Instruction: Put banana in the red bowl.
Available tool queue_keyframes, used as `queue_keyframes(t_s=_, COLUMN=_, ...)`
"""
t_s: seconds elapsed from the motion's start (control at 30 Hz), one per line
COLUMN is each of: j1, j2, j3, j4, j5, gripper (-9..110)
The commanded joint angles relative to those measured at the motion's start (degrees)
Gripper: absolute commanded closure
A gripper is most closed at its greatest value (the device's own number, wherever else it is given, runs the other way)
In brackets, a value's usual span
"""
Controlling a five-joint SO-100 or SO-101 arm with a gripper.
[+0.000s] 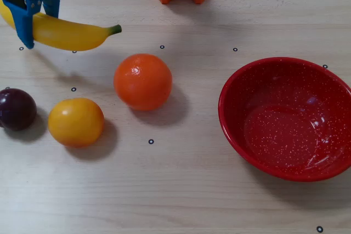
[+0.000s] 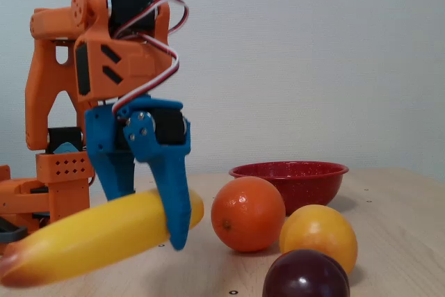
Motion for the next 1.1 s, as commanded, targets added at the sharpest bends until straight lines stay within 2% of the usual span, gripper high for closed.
queue_keyframes(t_s=0.0, j1=-2.5, j2=9.4, j3=-8.3, j4=0.6, j5=-1.2, gripper=102)
queue_keyframes(t_s=0.37, j1=-13.0, j2=12.1, j3=-19.8, j4=9.8, j5=0.0, gripper=102)
queue_keyframes(t_s=0.6, j1=-20.3, j2=14.2, j3=-21.6, j4=13.5, j5=1.9, gripper=102)
queue_keyframes(t_s=1.07, j1=-40.4, j2=15.0, j3=-19.2, j4=7.7, j5=5.5, gripper=102)
